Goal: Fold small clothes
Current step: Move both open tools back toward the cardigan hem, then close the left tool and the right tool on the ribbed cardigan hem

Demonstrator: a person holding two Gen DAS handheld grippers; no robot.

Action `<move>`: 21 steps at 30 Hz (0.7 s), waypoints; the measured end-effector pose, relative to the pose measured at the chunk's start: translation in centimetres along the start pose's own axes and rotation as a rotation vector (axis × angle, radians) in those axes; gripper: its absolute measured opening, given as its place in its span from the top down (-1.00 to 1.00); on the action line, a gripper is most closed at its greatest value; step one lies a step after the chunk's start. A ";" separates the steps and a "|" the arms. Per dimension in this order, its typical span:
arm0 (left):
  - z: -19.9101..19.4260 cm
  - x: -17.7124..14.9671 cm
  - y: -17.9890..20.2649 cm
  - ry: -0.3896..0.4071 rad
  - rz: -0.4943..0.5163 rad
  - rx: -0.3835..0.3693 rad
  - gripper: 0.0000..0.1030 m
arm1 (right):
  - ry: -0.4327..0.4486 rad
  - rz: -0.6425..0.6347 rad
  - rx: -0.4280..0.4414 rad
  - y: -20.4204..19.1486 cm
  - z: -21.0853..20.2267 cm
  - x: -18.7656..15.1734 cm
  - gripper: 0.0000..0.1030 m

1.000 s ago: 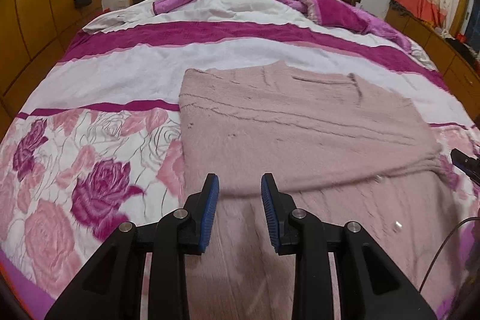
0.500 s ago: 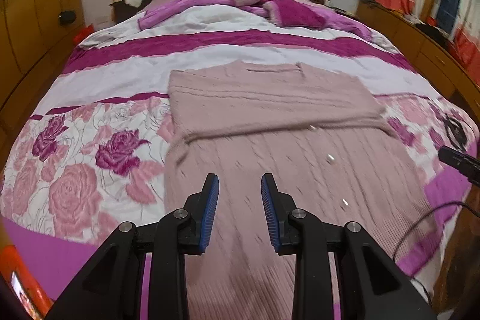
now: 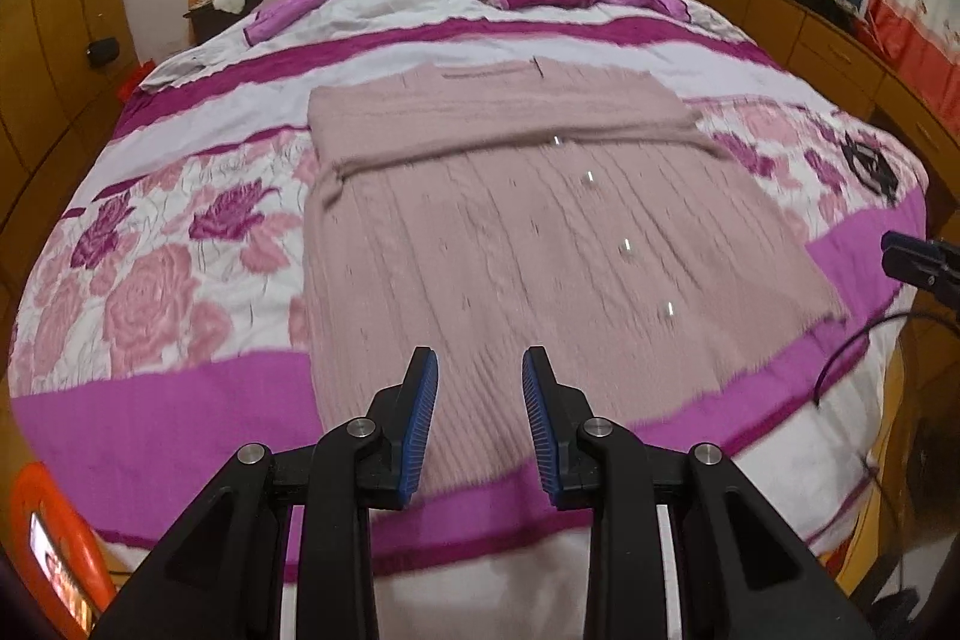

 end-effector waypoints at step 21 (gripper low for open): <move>4.0 -4.8 2.9 -0.063 0.179 0.072 0.62 | -0.090 -0.016 -0.046 2.5 1.9 -3.5 -0.43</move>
Point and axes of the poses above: each gripper's, at about its wrist camera, not at the fingertips, and z roughly the way its jaws point, y to its right, x to its top, the point moved 7 cm from there along z, roughly the way its jaws point, and after that the axes turned 7 degrees about x, right-handed, at the moved point
